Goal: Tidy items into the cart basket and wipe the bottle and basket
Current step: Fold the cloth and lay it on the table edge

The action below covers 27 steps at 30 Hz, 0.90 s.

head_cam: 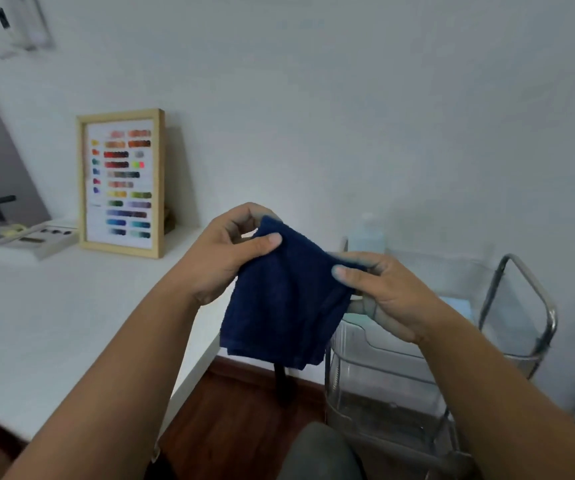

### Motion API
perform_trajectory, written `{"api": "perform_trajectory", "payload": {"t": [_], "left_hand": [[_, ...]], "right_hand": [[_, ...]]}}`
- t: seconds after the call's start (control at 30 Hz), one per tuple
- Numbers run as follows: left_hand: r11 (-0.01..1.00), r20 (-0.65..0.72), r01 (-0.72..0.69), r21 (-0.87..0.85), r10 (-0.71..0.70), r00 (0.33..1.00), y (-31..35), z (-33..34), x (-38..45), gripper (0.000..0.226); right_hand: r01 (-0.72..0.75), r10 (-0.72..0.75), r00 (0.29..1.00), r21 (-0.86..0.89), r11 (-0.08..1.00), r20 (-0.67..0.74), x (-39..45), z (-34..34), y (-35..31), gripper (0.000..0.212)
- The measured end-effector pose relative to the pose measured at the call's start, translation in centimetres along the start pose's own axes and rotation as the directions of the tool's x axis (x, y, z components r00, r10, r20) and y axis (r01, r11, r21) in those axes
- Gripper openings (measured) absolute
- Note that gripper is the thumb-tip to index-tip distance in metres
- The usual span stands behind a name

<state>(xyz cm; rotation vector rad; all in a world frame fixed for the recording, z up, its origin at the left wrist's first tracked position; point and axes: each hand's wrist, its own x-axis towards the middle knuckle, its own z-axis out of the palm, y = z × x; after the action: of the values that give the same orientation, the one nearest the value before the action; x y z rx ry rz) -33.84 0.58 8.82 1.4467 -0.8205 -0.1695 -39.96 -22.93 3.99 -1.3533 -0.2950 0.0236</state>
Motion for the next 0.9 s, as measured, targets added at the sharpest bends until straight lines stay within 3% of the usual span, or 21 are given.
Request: {"api": "perform_trajectory", "payload": {"t": [0.3,0.4,0.53,0.73,0.83,0.9], "left_hand": [[0.956,-0.003,-0.036,0.291,0.039,0.999,3.1,-1.7,-3.9,0.013],[0.947,0.012,-0.056,0.315,0.055,0.998,3.5,-1.7,-4.6,0.015],[0.944,0.08,-0.038,0.328,0.013,0.997,3.4,-2.6,-5.8,0.014],[0.826,0.094,0.145,0.545,-0.232,0.968,1.7,-5.1,-8.1,0.024],[0.867,-0.021,0.263,0.423,-0.281,0.96,1.0,-6.1,-8.8,0.033],[0.899,-0.051,0.248,0.361,-0.247,0.968,0.9,-7.0,-9.5,0.029]], "right_hand": [[0.108,-0.121,0.992,-0.289,0.951,-0.027,-3.8,5.4,0.5,0.033],[0.06,-0.073,0.997,-0.391,0.918,-0.018,-3.9,6.4,0.4,0.022],[0.008,-0.084,0.991,-0.577,0.817,-0.106,-3.6,6.2,-0.1,0.016],[0.018,-0.029,0.999,-0.523,0.852,-0.013,-2.2,6.2,-1.6,0.032],[0.056,-0.041,0.998,-0.409,0.911,0.046,-1.3,7.1,-1.7,0.038],[0.069,-0.05,0.997,-0.345,0.936,0.064,-0.7,7.8,-1.6,0.042]]}}
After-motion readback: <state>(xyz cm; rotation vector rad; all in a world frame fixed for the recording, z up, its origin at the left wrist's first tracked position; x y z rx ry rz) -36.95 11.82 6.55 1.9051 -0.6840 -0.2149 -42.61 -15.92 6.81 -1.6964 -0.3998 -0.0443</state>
